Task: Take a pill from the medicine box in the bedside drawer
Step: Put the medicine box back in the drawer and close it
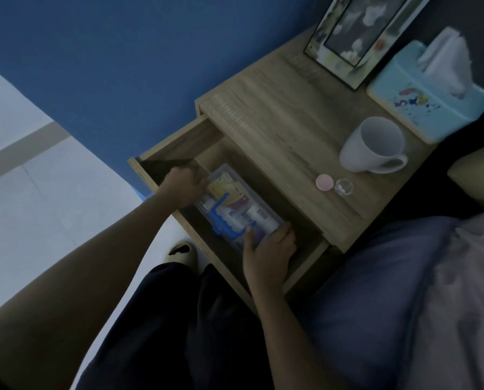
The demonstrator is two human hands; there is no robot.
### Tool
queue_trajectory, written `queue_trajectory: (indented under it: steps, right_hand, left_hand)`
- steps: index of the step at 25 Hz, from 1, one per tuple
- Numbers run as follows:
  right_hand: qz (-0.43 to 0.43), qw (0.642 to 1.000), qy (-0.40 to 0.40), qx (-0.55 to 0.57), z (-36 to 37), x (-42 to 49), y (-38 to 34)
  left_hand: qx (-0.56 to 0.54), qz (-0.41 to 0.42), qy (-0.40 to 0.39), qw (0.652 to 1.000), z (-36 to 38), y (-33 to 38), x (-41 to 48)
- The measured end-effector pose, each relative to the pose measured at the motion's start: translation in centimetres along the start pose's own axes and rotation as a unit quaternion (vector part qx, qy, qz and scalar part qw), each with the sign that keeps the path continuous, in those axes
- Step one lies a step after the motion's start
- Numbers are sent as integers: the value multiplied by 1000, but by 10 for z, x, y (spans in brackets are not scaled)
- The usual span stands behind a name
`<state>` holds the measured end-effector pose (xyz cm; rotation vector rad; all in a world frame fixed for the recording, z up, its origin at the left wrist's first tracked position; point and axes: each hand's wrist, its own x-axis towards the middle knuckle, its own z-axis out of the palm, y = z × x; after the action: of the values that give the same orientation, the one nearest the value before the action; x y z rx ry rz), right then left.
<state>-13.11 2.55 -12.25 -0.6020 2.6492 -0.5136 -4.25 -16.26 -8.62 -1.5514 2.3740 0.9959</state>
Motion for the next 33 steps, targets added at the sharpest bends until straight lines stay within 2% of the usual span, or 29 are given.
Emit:
queue_trajectory:
  steps: [2,4,6,7,9,11,15,28,33]
  right_hand:
    - [-99,995,7,1,-9,-7,-3]
    - [-204,979,9,-2,-17,-1,-13]
    - [-262,965,-22,-11,-25,31,-29]
    - [-283,958,-40,-25,-29,50,-36]
    - [-327,940,-68,-69,-35,81,-41]
    - [-334,929,-111,-114,-37,103,-35]
    - [-343,909,-177,-155,-32,119,-17]
    - [-354,908,-149,-167,-37,111,-17]
    - [-360,913,-123,-149,-27,114,-11]
  left_hand:
    - [-25,12,108,994,2,-10,-9]
    - [-35,-2,227,973,6,-23,-22]
    - [-99,-72,311,942,8,-30,-32]
    - [-136,-119,324,929,9,-31,-36]
    - [-225,-206,271,913,11,-31,-39]
    - [-294,-238,202,903,10,-27,-38]
    - [-375,-234,193,876,10,-24,-26]
    - [-438,-136,93,884,8,8,42]
    - [-523,-116,71,841,11,34,77]
